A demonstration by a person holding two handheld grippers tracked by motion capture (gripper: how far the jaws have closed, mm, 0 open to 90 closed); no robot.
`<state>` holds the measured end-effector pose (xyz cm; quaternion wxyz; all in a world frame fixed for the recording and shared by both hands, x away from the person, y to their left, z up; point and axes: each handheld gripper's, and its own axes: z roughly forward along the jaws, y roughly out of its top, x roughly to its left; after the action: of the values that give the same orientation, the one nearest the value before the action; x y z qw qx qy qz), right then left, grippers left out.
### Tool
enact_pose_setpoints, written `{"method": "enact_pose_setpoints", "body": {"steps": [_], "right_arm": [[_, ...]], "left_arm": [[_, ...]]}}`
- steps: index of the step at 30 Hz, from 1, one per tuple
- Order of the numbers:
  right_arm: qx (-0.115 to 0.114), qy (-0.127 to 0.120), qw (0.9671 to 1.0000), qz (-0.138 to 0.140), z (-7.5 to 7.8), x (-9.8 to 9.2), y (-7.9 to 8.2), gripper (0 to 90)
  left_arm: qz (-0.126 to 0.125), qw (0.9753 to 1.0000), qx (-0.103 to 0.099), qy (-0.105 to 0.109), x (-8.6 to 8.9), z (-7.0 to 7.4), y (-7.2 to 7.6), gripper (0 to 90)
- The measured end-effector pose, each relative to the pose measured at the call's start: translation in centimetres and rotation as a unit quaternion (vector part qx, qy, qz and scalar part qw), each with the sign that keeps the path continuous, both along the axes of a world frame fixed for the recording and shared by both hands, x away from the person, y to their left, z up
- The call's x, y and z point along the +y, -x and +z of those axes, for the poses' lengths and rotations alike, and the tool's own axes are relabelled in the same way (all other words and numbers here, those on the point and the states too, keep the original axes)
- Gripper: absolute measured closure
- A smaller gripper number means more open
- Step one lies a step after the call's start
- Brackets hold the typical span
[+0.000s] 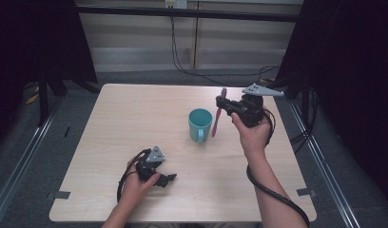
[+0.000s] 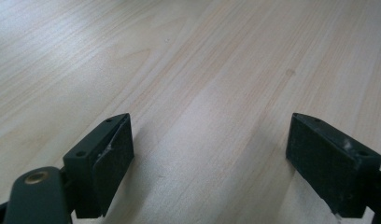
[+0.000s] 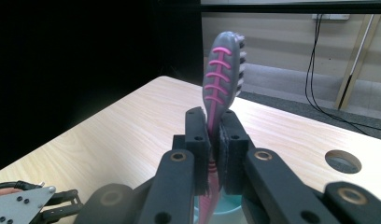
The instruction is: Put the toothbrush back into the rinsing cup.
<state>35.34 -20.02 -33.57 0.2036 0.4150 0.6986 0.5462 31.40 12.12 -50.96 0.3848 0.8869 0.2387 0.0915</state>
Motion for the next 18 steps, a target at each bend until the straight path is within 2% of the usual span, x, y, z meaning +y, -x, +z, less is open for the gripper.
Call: {"method": "enact_pose_setpoints", "body": {"steps": [18], "right_arm": [[-0.015, 0.011, 0.9998, -0.008, 2.0, 0.1, -1.3, 84.6]], "left_arm": [[-0.001, 1.0000, -0.001, 0.003, 0.0, 0.0, 0.0, 14.4]]}}
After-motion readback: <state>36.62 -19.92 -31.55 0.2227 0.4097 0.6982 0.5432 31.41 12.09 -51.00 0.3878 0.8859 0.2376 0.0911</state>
